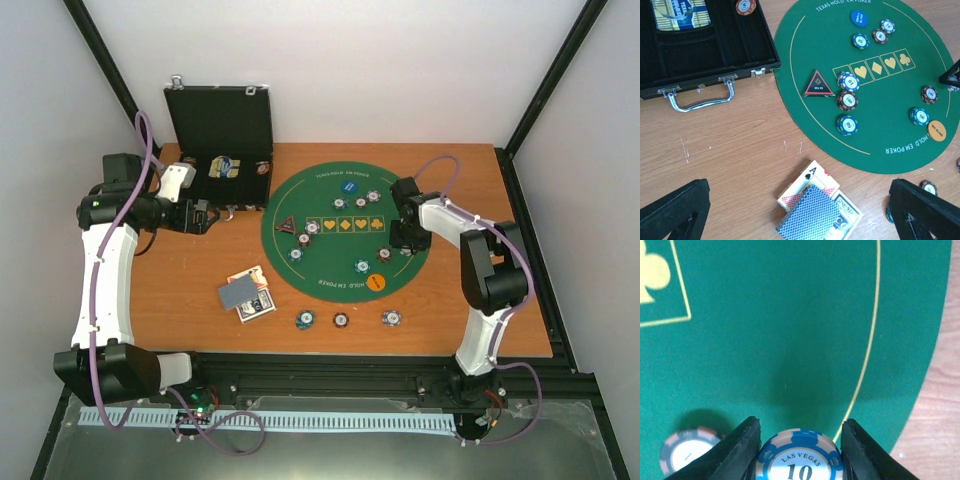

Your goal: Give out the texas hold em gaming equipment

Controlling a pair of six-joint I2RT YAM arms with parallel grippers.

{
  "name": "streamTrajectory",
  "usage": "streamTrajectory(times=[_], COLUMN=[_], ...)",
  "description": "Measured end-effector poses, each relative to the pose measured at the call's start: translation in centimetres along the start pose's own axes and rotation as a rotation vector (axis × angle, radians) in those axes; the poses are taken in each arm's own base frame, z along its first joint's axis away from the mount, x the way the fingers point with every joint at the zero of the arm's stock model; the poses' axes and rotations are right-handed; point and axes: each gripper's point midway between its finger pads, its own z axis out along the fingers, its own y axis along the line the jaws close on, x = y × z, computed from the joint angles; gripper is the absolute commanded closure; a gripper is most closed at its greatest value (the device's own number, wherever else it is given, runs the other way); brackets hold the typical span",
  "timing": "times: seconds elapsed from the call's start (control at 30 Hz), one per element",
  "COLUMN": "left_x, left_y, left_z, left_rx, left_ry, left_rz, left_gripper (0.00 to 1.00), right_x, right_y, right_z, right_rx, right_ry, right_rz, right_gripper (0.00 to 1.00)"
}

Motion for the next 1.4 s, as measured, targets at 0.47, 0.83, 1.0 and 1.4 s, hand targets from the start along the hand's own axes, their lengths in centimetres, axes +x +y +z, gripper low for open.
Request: streamTrajectory(times=[0.47, 0.83, 1.0, 1.4], left_x=[4.7, 9.7, 14.4, 18.9], left_y=[0.4, -1.3, -2.9, -2.4], left_z=[2.8, 5.2, 7.6, 9.9], left_rx=[0.06, 0.163, 0.17, 0.081], left_ry=[0.17, 0.326, 0.458, 0.528], left_rz=[0.114, 0.292, 0.438, 0.693], left_gripper=[0.0, 0.0, 0.0, 0.0], right_x=[-1.1, -2.7, 0.3, 7.0], right_y=[0.2, 2.1, 5.8, 7.8], right_z=[2.0, -7.0, -10.5, -11.2], right_rx=[-0.005, -0.101, -0.207, -0.349], right_ry=[0.013, -0.191, -0.244, -0.176], right_rz=[0.015, 0.002, -0.085, -0.156], right_gripper=[0.19, 0.06, 0.0, 0.0])
